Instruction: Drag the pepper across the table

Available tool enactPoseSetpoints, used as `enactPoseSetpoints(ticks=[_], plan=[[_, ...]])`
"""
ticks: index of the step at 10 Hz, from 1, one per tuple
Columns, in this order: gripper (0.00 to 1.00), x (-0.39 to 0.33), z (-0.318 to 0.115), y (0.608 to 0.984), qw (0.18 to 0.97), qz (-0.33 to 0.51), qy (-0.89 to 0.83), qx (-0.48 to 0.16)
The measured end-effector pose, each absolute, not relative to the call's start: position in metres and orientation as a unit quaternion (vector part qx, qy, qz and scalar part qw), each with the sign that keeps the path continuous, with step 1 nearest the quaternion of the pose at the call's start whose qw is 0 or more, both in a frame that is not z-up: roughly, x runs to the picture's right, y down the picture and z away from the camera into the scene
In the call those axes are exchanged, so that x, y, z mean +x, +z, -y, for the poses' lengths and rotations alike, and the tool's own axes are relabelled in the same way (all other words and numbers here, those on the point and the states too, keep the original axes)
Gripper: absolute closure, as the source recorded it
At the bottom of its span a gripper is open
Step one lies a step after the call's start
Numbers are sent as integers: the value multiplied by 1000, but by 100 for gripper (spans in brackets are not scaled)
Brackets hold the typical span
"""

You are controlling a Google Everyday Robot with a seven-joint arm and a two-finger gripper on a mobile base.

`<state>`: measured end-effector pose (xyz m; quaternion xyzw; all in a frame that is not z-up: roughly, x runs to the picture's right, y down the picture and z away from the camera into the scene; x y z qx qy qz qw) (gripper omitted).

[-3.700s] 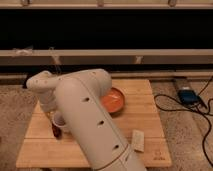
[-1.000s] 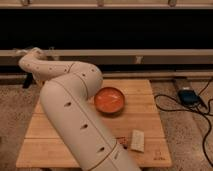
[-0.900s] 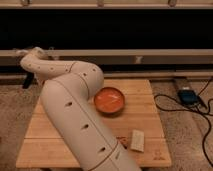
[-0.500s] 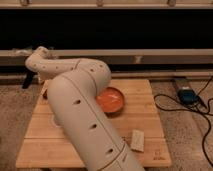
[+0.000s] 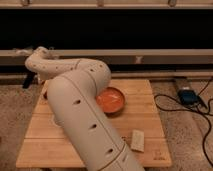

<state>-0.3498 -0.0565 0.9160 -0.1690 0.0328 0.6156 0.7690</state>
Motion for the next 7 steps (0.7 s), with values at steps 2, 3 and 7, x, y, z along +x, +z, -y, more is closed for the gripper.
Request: enactPoseSetpoints(ticks=[2, 3, 7], plan=[[20, -350, 58, 915, 769, -32, 615, -172], [20, -350, 58, 914, 770, -33, 611, -181], [20, -318, 84, 894, 754, -21, 590, -289]])
